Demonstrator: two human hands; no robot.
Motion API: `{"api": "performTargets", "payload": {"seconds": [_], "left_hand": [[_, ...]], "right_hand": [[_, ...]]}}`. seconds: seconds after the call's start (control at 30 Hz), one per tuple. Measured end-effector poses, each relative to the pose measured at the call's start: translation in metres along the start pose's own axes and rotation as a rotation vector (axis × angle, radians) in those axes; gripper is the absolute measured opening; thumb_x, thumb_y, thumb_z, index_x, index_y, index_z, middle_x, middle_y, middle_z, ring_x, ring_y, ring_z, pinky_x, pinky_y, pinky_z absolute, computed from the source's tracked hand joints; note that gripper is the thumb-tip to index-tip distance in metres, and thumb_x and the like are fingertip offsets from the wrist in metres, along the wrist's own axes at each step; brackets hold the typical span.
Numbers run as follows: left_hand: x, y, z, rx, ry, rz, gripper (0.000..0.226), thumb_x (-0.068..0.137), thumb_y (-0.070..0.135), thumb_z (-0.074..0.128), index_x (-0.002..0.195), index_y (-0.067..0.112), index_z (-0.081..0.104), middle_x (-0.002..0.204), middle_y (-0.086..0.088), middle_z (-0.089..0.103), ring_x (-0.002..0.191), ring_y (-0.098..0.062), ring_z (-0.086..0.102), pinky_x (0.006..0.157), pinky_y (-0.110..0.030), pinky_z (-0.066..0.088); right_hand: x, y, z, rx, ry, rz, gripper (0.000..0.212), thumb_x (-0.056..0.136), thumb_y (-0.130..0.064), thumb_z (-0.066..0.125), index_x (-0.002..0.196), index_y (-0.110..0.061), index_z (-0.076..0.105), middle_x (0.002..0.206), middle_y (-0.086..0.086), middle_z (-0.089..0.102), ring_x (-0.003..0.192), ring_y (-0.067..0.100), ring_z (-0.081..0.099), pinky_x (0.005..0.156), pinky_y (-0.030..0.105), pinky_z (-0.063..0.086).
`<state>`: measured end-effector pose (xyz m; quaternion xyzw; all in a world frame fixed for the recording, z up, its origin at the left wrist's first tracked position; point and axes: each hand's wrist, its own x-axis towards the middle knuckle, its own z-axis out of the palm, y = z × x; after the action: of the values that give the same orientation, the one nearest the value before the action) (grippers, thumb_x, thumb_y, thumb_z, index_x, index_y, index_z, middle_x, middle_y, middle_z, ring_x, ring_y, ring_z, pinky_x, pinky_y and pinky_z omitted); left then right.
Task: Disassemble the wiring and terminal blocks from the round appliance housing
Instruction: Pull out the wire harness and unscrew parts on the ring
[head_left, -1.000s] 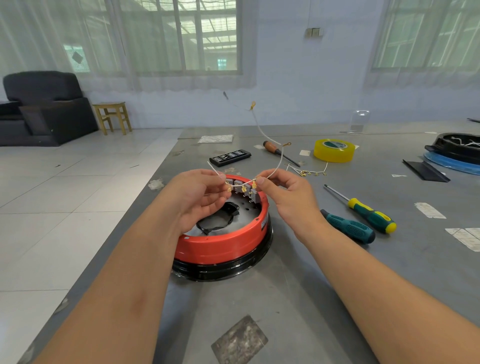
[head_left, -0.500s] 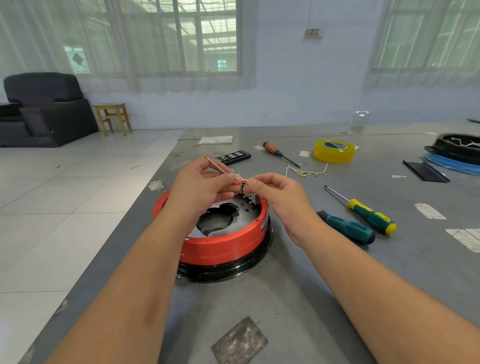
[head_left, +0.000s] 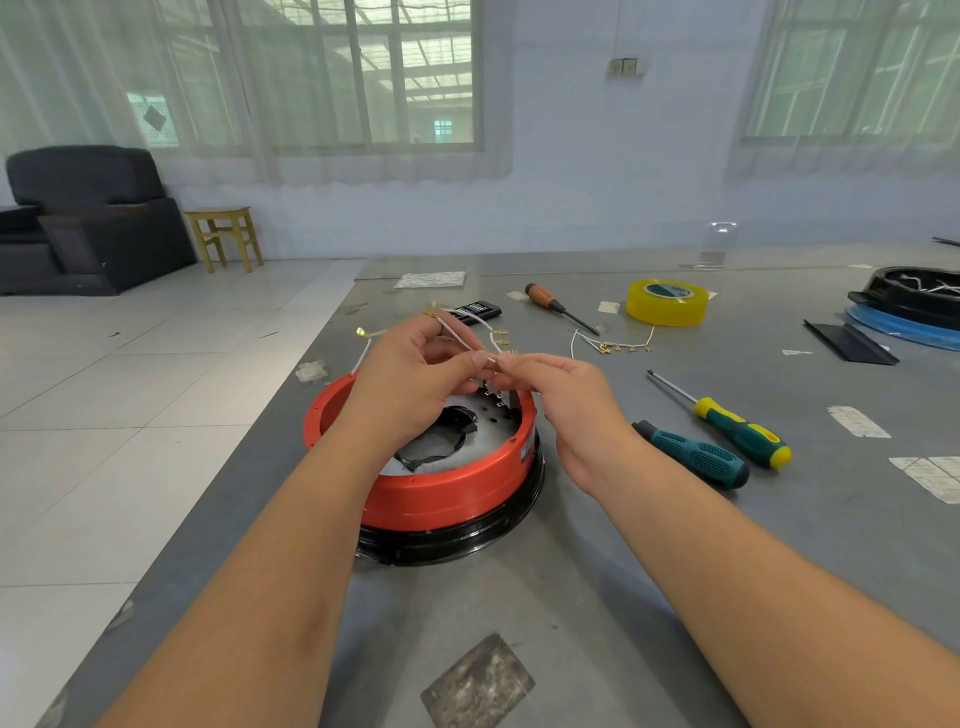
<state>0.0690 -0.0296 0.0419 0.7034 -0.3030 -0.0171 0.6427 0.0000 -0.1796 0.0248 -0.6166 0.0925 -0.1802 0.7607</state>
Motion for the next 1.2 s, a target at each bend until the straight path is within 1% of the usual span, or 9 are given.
{"api": "performTargets", "payload": {"seconds": [0.1,0.23,0.33,0.43,0.63,0.87,1.03,1.1,1.2], "left_hand": [[0.0,0.001,0.002,-0.04,0.021,-0.045,0.014,0.095,-0.001,0.071,0.093,0.012,0.067,0.077,-0.002,0.077,0.08,-0.015,0.077,0.07,-0.022,0.062],[-0.001,0.003,0.007,-0.149,0.048,-0.144,0.003,0.1,0.005,0.067,0.099,0.007,0.069,0.085,-0.008,0.079,0.081,-0.018,0.077,0.074,-0.025,0.064],[-0.002,0.006,0.011,-0.271,0.077,-0.229,0.009,0.103,0.009,0.064,0.099,0.003,0.07,0.087,-0.011,0.079,0.081,-0.019,0.077,0.074,-0.027,0.064],[-0.002,0.009,0.014,-0.38,0.099,-0.293,0.016,0.106,0.012,0.06,0.1,0.003,0.071,0.089,-0.015,0.079,0.083,-0.022,0.078,0.074,-0.029,0.065],[-0.001,0.009,0.016,-0.493,0.148,-0.37,0.013,0.106,0.012,0.059,0.107,0.002,0.068,0.085,-0.015,0.079,0.078,-0.021,0.079,0.069,-0.029,0.065],[-0.002,0.01,0.014,-0.639,0.154,-0.491,0.007,0.103,0.006,0.061,0.107,0.003,0.065,0.081,-0.015,0.079,0.069,-0.019,0.078,0.061,-0.026,0.063],[-0.002,0.01,0.014,-0.593,0.176,-0.48,0.005,0.104,0.005,0.059,0.105,0.004,0.063,0.081,-0.015,0.079,0.071,-0.021,0.079,0.061,-0.028,0.063],[-0.001,0.009,0.014,-0.495,0.195,-0.434,0.005,0.106,0.005,0.056,0.105,0.004,0.06,0.081,-0.014,0.079,0.075,-0.023,0.079,0.065,-0.03,0.065],[-0.002,0.008,0.015,-0.322,0.192,-0.377,0.009,0.109,0.009,0.053,0.102,0.008,0.058,0.078,-0.013,0.078,0.072,-0.022,0.078,0.067,-0.031,0.066]], "right_hand": [[-0.002,-0.003,0.0,0.035,0.012,0.046,0.016,0.093,-0.013,0.07,0.1,-0.001,0.075,0.068,-0.004,0.074,0.056,-0.004,0.067,0.041,0.007,0.042],[0.001,-0.002,0.0,0.039,0.045,0.078,0.008,0.091,-0.015,0.071,0.087,-0.01,0.075,0.066,-0.007,0.073,0.054,-0.005,0.064,0.039,0.007,0.04],[0.003,0.0,-0.002,0.017,0.049,0.08,0.01,0.091,-0.017,0.071,0.081,-0.016,0.074,0.067,-0.009,0.072,0.056,-0.006,0.063,0.04,0.006,0.04],[0.001,-0.002,-0.002,0.075,0.033,0.077,0.006,0.092,-0.012,0.07,0.092,-0.008,0.075,0.073,-0.002,0.072,0.056,-0.004,0.064,0.04,0.007,0.041],[-0.003,-0.005,0.0,0.191,-0.021,0.077,0.024,0.094,-0.005,0.067,0.115,0.007,0.068,0.079,0.005,0.072,0.059,0.0,0.069,0.041,0.008,0.045],[0.002,0.0,-0.003,0.138,-0.065,0.051,0.006,0.094,-0.013,0.07,0.091,-0.009,0.073,0.077,0.001,0.07,0.061,0.003,0.066,0.047,0.009,0.047],[0.004,0.003,-0.004,0.11,-0.068,0.015,0.006,0.094,-0.012,0.069,0.096,-0.007,0.072,0.074,-0.001,0.075,0.063,-0.001,0.069,0.047,0.007,0.047],[0.006,0.006,-0.003,0.031,-0.038,-0.047,0.005,0.093,-0.009,0.071,0.097,-0.01,0.072,0.077,-0.002,0.075,0.067,-0.001,0.069,0.058,0.008,0.049],[0.008,0.009,-0.004,-0.048,-0.037,-0.115,0.026,0.088,0.002,0.072,0.105,-0.017,0.071,0.087,-0.001,0.075,0.078,0.004,0.071,0.072,0.016,0.054]]}}
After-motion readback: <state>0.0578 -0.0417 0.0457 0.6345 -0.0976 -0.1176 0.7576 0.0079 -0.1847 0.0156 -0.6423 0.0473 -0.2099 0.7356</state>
